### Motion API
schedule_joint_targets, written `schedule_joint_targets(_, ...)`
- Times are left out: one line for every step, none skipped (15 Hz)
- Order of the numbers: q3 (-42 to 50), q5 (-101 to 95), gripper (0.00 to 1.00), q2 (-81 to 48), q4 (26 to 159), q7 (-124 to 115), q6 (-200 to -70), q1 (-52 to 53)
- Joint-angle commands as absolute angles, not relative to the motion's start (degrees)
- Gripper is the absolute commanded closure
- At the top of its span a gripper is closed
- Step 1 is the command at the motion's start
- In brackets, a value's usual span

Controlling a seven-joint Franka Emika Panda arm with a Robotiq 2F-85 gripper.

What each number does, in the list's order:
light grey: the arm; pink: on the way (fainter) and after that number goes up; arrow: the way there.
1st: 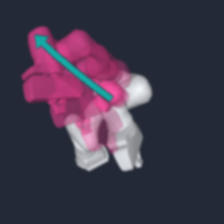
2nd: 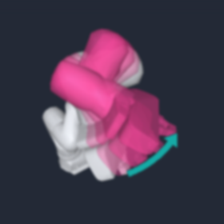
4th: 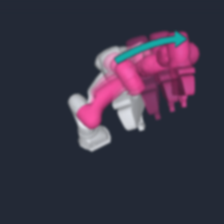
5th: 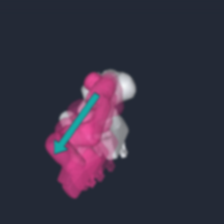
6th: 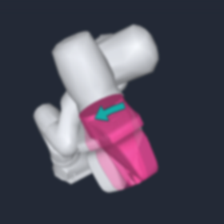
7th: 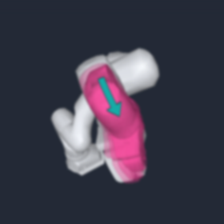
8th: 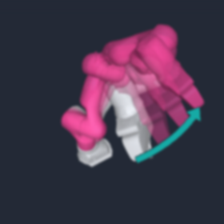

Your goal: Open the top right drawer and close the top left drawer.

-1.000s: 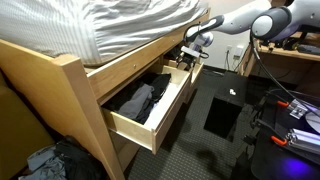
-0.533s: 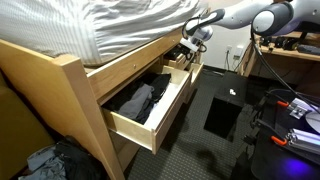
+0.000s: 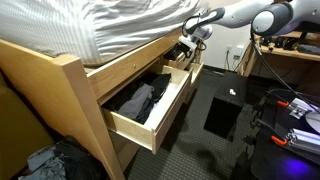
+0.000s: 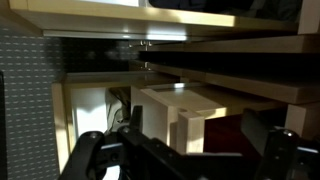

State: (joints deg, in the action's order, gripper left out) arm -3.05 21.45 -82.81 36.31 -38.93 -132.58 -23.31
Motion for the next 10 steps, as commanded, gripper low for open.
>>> schedule_joint_targets(-2.1, 20.9, 0.0, -83.0, 36.5, -39.9, -132.2, -23.5)
schedule_joint_targets(-1.4, 20.7, 0.0, -83.4, 36.5, -40.3, -133.2, -23.6)
schedule_joint_targets(-1.2, 20.8, 0.0, -84.0, 36.4, -40.0, -134.5, -23.9)
schedule_joint_targets(-1.1, 21.2, 0.0, -84.4, 36.3, -39.9, -135.1, -24.4)
schedule_joint_targets(-1.5, 21.3, 0.0, -83.6, 36.4, -39.5, -133.5, -23.8)
schedule_joint_targets(-1.4, 21.2, 0.0, -84.0, 36.1, -39.6, -133.7, -24.1)
schedule_joint_targets(-1.3, 21.2, 0.0, -84.3, 36.1, -39.6, -134.0, -24.4)
schedule_joint_targets(-1.3, 21.2, 0.0, -84.5, 36.1, -39.6, -134.3, -24.5)
schedule_joint_targets(-1.3, 21.2, 0.0, -84.5, 36.1, -39.6, -134.4, -24.5)
schedule_joint_targets(-1.3, 21.2, 0.0, -84.5, 36.1, -39.6, -134.5, -24.5)
